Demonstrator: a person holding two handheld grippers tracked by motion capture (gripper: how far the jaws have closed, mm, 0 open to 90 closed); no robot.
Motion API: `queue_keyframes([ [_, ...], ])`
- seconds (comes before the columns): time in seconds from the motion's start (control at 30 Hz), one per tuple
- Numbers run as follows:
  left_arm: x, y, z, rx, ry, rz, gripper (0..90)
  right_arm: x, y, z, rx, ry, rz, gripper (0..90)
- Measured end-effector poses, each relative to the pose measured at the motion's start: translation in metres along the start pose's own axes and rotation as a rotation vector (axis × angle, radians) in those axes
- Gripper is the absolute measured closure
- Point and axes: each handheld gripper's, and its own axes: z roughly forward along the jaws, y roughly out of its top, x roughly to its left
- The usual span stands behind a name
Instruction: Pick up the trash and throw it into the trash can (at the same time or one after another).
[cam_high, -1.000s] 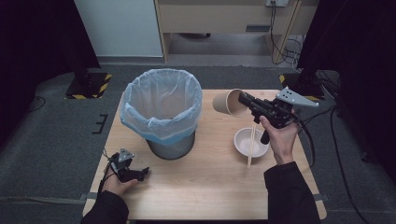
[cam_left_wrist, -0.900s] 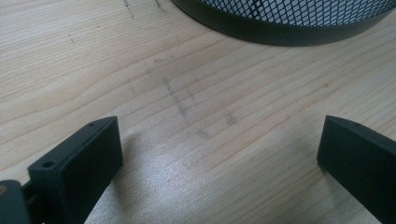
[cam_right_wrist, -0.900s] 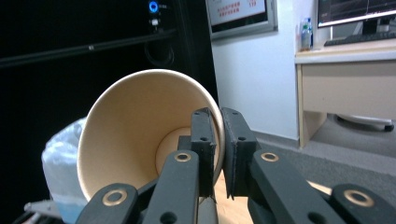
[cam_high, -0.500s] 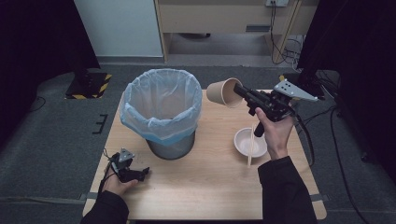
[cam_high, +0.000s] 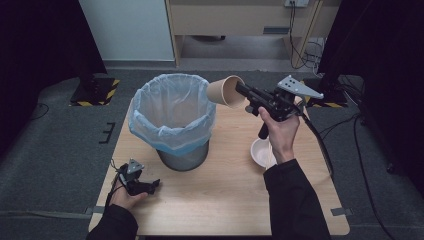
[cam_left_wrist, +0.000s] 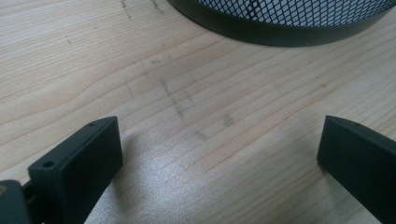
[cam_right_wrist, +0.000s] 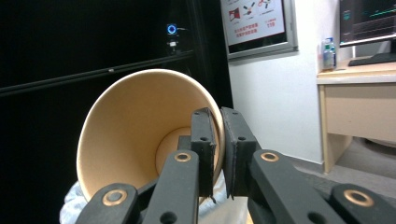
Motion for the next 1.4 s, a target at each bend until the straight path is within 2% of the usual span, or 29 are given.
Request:
queue_keyframes([
  [0.27,0.0,0.0,0.0,0.0,0.0,0.0,0.0,0.01,0.0,0.027,0.008,0.017,-0.008,84.6],
  [0.37,0.0,0.0,0.0,0.0,0.0,0.0,0.0,0.011,-0.001,0.033,-0.014,0.027,0.019,84.6],
  [0.43,0.0,0.0,0.0,0.0,0.0,0.0,0.0,0.012,-0.002,0.037,0.001,0.016,-0.001,84.6],
  [0.57,0.0,0.0,0.0,0.0,0.0,0.0,0.0,0.016,-0.002,0.046,0.016,0.026,-0.009,84.6],
  [0.87,0.0,0.0,0.0,0.0,0.0,-0.001,0.0,0.02,-0.003,0.065,0.027,0.036,0.003,84.6],
  [1.0,0.0,0.0,0.0,-0.002,0.0,-0.003,0.0,0.023,-0.011,0.078,0.053,0.04,0.012,84.5],
  [1.23,0.0,0.0,0.0,-0.002,0.0,-0.003,0.0,0.025,-0.025,0.091,0.097,0.035,0.011,83.7],
  [1.4,0.0,0.0,0.0,-0.001,0.0,-0.002,0.0,0.025,-0.035,0.099,0.144,0.041,0.008,73.3],
])
